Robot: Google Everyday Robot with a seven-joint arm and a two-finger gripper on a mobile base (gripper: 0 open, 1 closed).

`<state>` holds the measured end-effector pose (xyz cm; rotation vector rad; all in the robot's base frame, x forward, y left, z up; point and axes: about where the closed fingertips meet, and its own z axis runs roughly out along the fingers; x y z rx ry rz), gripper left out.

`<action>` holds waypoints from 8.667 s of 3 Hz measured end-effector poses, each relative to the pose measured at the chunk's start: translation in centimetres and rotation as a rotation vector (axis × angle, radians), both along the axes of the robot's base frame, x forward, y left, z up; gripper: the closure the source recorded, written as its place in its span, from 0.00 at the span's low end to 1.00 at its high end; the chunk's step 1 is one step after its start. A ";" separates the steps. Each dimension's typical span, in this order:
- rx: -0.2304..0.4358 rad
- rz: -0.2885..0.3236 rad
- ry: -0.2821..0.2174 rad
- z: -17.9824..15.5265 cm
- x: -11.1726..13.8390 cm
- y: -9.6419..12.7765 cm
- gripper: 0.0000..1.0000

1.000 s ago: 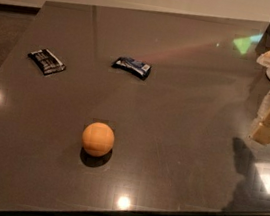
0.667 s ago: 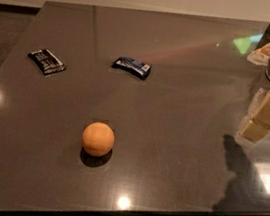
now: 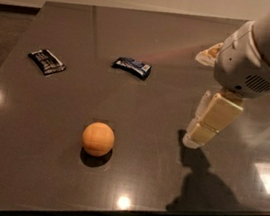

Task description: Move orange near rxbar chocolate

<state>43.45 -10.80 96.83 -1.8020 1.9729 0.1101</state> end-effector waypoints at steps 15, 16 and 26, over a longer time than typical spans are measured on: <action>0.197 0.117 0.073 -4.5 4.1 33.7 1.00; 0.178 0.095 0.063 -4.2 4.3 33.2 1.00; 0.251 -0.009 0.116 -10.6 18.0 33.9 0.00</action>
Offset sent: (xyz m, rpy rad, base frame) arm -0.0309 0.1341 -0.0754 0.0950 0.1015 0.1857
